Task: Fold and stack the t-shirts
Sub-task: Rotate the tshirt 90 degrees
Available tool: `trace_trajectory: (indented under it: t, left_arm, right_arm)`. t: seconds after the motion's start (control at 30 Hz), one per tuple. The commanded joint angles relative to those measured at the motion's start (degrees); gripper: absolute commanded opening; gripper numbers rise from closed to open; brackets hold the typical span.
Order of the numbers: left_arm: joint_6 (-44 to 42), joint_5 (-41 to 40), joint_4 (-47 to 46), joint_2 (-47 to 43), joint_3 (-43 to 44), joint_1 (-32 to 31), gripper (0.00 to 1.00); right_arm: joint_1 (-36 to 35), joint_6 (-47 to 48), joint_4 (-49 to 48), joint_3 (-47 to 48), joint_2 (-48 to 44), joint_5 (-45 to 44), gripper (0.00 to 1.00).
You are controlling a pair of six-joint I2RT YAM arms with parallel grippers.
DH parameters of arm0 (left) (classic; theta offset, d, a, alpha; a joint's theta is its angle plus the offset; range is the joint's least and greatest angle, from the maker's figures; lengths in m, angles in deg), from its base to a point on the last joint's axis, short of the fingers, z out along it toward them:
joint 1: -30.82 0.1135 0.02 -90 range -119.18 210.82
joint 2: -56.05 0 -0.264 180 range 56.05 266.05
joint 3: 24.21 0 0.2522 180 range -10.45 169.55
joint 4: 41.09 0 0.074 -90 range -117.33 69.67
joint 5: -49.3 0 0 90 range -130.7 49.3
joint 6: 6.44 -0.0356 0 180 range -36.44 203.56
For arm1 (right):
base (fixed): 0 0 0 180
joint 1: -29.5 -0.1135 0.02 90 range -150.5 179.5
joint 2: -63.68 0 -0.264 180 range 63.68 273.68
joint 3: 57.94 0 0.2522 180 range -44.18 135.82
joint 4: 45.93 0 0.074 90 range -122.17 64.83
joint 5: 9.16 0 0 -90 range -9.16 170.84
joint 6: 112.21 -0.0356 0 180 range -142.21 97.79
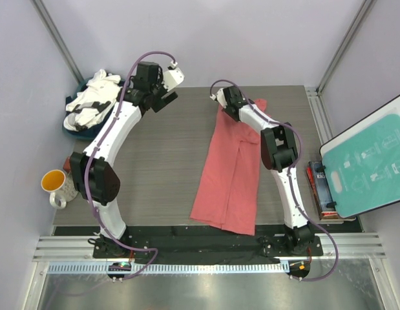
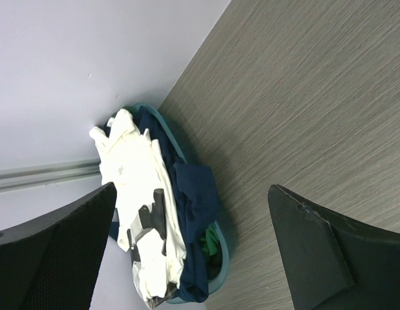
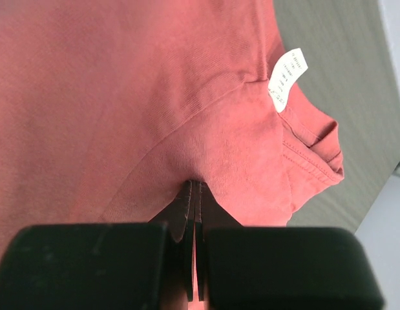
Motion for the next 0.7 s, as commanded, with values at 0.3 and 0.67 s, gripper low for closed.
trace_trajectory:
  t: [0.3, 0.67]
  left_arm:
    - [1.7, -7.0, -13.6, 0.1, -4.1, -0.1, 1.00]
    - [5.9, 2.3, -27.7, -8.8, -22.0, -0.1, 1.00]
  right_arm:
    - [-0.3, 9.0, -34.7, 6.5, 11.2, -4.2, 0.01]
    - [-2.4, 8.3, -46.0, 6.2, 4.0, -10.9, 0.03]
